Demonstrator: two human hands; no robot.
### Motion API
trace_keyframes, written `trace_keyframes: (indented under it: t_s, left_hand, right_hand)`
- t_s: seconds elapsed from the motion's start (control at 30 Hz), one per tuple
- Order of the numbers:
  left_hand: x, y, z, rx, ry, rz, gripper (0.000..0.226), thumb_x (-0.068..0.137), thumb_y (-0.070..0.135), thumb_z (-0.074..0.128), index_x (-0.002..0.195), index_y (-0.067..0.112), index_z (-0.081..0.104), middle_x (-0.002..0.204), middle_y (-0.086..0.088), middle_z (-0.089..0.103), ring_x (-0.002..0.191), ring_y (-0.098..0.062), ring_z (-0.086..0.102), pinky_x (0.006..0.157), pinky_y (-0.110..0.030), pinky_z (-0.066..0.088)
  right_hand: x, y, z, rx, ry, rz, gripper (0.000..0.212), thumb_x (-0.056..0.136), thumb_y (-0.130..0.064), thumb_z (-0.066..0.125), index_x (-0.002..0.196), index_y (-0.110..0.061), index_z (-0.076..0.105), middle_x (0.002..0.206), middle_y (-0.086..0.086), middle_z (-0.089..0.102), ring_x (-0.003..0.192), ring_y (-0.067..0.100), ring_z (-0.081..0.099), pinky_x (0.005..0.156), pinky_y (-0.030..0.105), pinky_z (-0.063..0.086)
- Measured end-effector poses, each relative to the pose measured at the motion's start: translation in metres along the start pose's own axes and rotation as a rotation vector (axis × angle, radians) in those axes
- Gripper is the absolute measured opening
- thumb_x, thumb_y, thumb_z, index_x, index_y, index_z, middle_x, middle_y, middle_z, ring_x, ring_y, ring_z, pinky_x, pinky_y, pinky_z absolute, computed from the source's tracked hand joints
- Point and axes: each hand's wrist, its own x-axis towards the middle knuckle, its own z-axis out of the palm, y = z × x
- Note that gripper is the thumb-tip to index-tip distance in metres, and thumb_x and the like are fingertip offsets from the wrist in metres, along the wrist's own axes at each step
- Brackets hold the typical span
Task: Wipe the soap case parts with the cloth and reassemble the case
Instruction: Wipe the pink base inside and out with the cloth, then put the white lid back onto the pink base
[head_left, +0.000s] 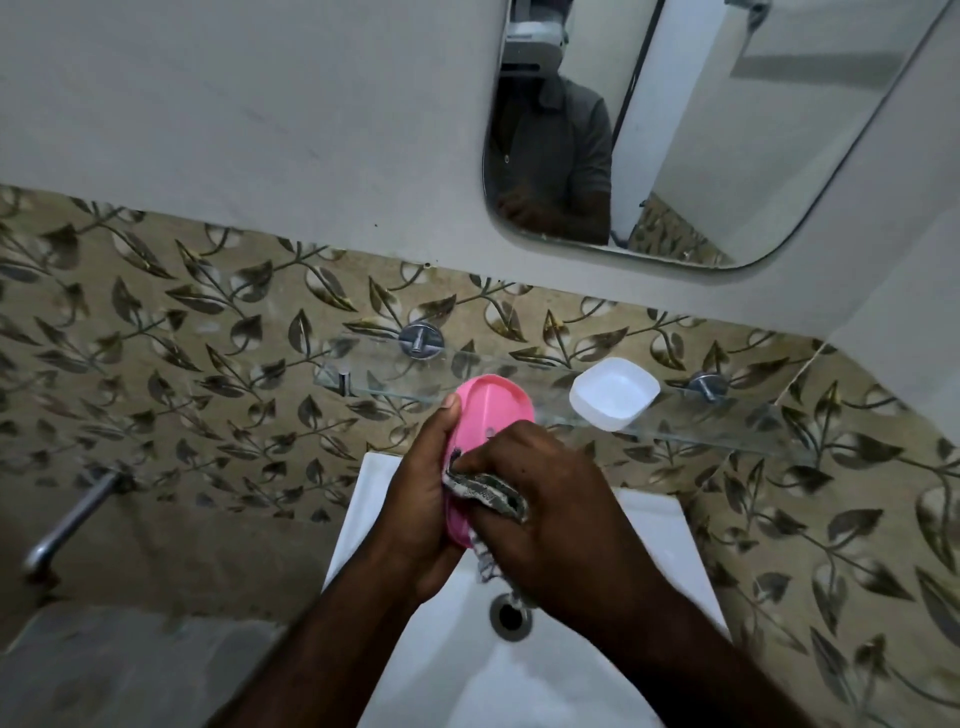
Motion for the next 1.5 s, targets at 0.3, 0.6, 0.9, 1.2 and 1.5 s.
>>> trace_keyframes:
  t_s: [0.3, 0.6, 0.9, 1.2, 1.5]
  left_hand:
    - [0.005, -0.014, 0.002, 0.132, -0.077, 0.113, 0.042, 0.079, 0.044, 0.049, 0.104, 0.016, 0.069, 0.09, -0.007, 0.076, 0.077, -0.017, 0.072, 0.069, -0.03, 0.057]
    - [0.015, -0.023, -0.001, 0.203, 0.078, 0.21, 0.044, 0.076, 0.05, 0.058, 0.108, 0.02, 0.066, 0.111, -0.021, 0.069, 0.103, -0.033, 0.067, 0.09, -0.047, 0.054]
    - [0.033, -0.031, 0.009, 0.425, 0.043, 0.313, 0.048, 0.083, 0.053, 0.063, 0.126, 0.031, 0.059, 0.119, -0.008, 0.068, 0.107, -0.027, 0.067, 0.093, -0.051, 0.053]
    - [0.063, -0.027, 0.027, 0.392, 0.028, 0.206, 0.084, 0.065, 0.056, 0.076, 0.135, 0.019, 0.047, 0.096, -0.014, 0.073, 0.085, -0.029, 0.069, 0.082, -0.045, 0.054]
    - [0.102, -0.012, 0.042, 0.377, 0.032, 0.102, 0.088, 0.061, 0.067, 0.069, 0.128, 0.012, 0.053, 0.092, -0.016, 0.065, 0.075, -0.024, 0.067, 0.064, -0.04, 0.057]
  right_hand:
    - [0.024, 0.044, -0.006, 0.026, 0.38, 0.212, 0.007, 0.084, -0.014, 0.069, 0.086, -0.019, 0.064, 0.083, -0.004, 0.065, 0.081, 0.011, 0.061, 0.072, 0.03, 0.05]
    - [-0.021, 0.029, 0.026, 0.249, 0.214, 0.64, 0.008, 0.084, -0.023, 0.067, 0.08, -0.022, 0.06, 0.076, -0.006, 0.069, 0.071, 0.005, 0.065, 0.069, 0.033, 0.054]
    - [-0.02, 0.036, -0.005, 1.005, 0.162, 0.789, 0.012, 0.086, -0.008, 0.069, 0.095, -0.001, 0.065, 0.085, 0.018, 0.073, 0.074, 0.027, 0.069, 0.071, 0.037, 0.057]
    - [-0.018, 0.128, -0.07, 1.036, 0.761, 0.829, 0.018, 0.09, 0.005, 0.053, 0.1, -0.007, 0.062, 0.079, 0.01, 0.071, 0.065, 0.02, 0.068, 0.059, 0.031, 0.056]
    - [0.026, 0.242, -0.098, 0.601, 0.786, 0.902, 0.033, 0.084, -0.002, 0.063, 0.114, -0.013, 0.058, 0.101, 0.012, 0.069, 0.075, 0.017, 0.066, 0.064, 0.025, 0.053]
